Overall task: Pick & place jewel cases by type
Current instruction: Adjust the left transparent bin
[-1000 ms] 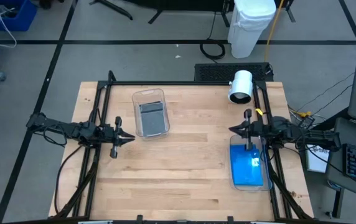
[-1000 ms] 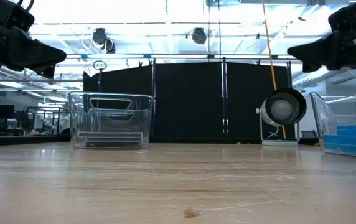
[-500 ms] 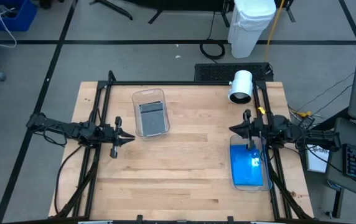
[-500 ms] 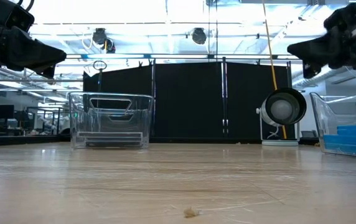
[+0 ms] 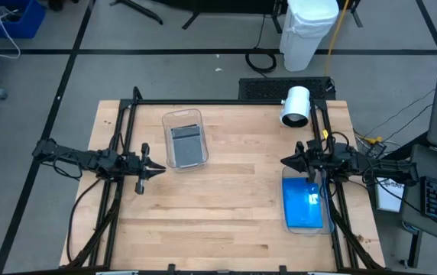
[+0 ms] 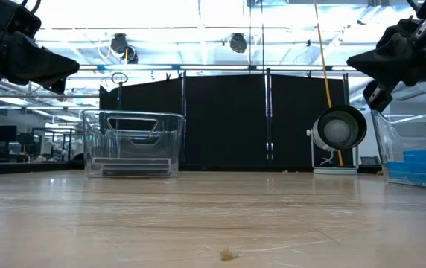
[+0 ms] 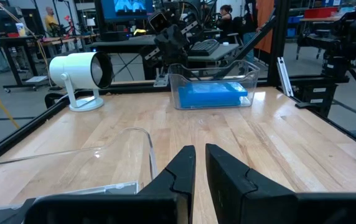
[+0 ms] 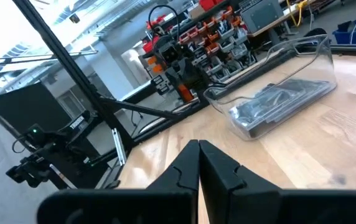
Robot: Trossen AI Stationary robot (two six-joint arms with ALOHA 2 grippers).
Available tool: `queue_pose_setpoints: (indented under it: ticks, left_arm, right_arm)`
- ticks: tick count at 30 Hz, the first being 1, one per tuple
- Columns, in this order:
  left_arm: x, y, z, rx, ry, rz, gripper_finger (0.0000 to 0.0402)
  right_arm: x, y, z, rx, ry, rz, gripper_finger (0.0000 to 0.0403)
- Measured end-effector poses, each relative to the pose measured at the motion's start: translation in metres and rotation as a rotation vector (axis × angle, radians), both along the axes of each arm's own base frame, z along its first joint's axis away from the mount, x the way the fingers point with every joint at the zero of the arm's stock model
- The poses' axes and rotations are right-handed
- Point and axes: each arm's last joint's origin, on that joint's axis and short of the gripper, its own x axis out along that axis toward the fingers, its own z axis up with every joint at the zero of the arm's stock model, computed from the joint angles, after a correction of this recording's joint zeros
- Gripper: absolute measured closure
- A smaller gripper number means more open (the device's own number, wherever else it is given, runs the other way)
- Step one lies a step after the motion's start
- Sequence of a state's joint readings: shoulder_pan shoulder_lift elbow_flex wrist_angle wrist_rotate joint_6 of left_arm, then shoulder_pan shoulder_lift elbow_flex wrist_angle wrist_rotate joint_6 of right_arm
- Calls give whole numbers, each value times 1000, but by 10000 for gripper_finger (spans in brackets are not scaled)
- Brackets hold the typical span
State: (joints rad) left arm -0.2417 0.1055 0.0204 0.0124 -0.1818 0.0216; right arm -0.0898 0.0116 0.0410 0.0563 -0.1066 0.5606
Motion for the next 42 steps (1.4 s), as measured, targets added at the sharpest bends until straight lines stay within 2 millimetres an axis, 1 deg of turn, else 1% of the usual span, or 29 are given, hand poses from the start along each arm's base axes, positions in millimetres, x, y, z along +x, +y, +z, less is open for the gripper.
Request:
queue_pose_setpoints:
  ticks: [16,21,23,27,33,42]
  left_arm:
    - [0,0,3,-9,-38,2,355]
    - [0,0,3,-10,-41,2,355]
    - [0,0,3,-10,-43,2,355]
    - [0,0,4,-11,-45,2,355]
    - [0,0,4,-11,-46,1,355]
    - [0,0,4,-12,-47,1,355]
  right_arm:
    - [0,0,1,-35,-7,-5,402]
    - [0,0,0,-212,-6,-9,402]
    - [0,0,0,-236,-8,-9,402]
    - [0,1,1,-247,-15,26,402]
    - [-1,5,1,-270,-42,169,402]
    - [0,4,2,-270,-42,111,402]
